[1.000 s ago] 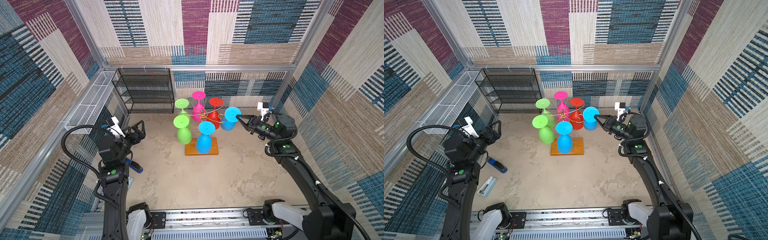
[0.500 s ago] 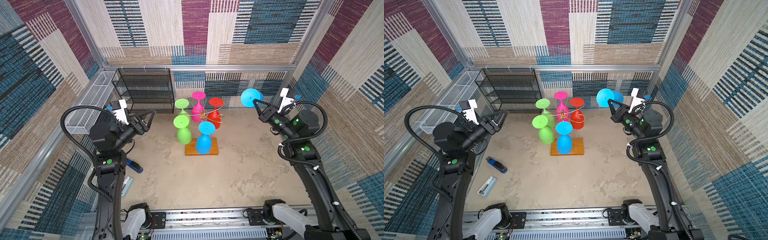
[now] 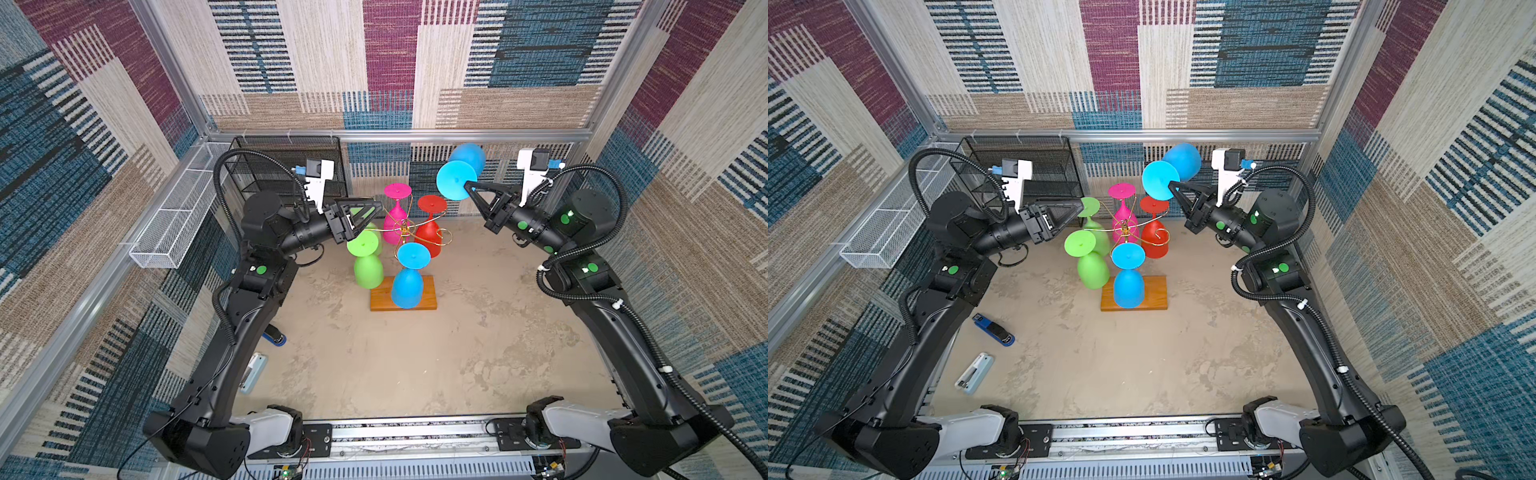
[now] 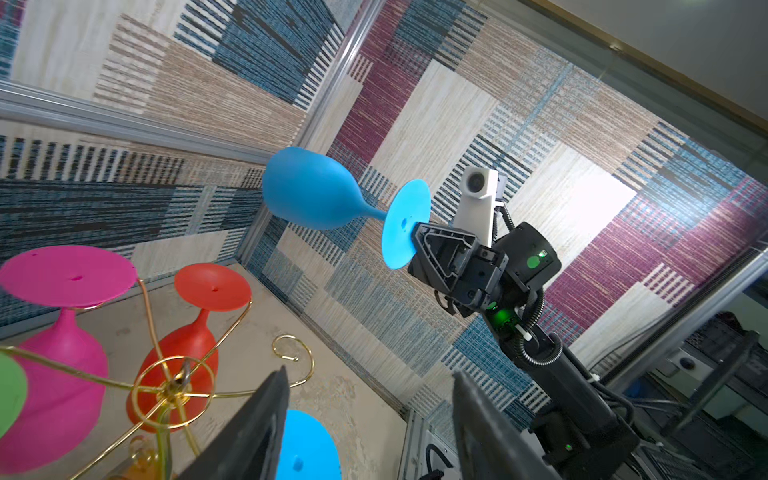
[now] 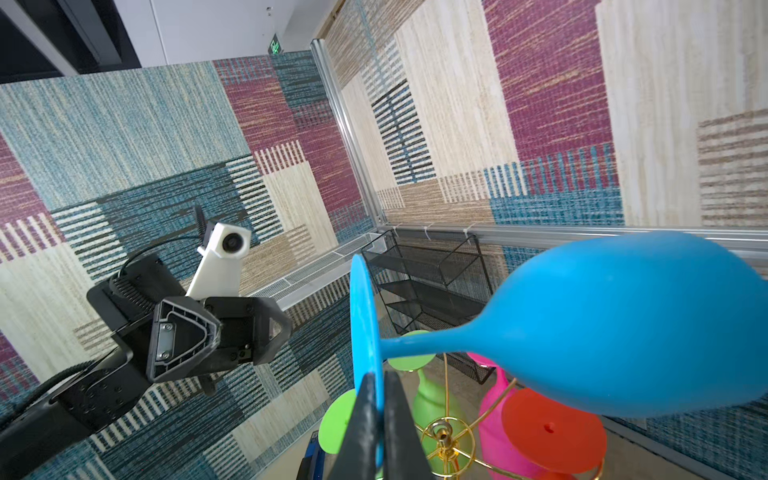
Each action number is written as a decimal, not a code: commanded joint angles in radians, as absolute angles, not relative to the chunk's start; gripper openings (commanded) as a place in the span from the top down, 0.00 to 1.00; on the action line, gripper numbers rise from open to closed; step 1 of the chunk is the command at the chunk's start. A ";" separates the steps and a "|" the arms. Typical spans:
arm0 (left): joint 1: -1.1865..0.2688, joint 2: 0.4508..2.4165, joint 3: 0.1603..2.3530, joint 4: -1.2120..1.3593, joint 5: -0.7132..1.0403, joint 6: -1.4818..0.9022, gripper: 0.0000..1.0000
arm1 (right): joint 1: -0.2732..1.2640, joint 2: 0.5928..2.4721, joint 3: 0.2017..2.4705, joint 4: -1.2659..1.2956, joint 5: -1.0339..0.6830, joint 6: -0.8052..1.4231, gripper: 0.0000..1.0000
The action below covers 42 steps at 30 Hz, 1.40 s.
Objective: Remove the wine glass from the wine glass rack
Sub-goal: 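Lift the blue glass up off the rack with the right gripper while left gripper approaches, then grasp the blue glass foot with the left gripper beside the right gripper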
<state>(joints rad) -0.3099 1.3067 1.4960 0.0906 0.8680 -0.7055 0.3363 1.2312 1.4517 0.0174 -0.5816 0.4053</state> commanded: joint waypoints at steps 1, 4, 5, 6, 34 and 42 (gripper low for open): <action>-0.342 1.351 1.536 0.167 0.885 -0.717 0.35 | 0.362 1.234 1.445 0.064 -0.618 0.383 1.00; -0.371 1.388 1.565 0.172 0.894 -0.722 0.35 | 0.391 1.246 1.452 0.076 -0.644 0.387 1.00; -0.380 1.397 1.573 0.173 0.894 -0.722 0.35 | 0.399 1.251 1.455 0.079 -0.652 0.391 1.00; -0.386 1.403 1.578 0.173 0.889 -0.722 0.35 | 0.410 1.257 1.457 0.084 -0.658 0.394 1.00; -0.427 1.496 1.580 0.480 0.987 -0.966 0.82 | 0.499 1.339 1.475 0.163 -0.659 0.449 1.00; -0.428 1.476 1.579 0.482 0.963 -0.969 1.00 | 0.499 1.336 1.476 0.151 -0.643 0.447 0.99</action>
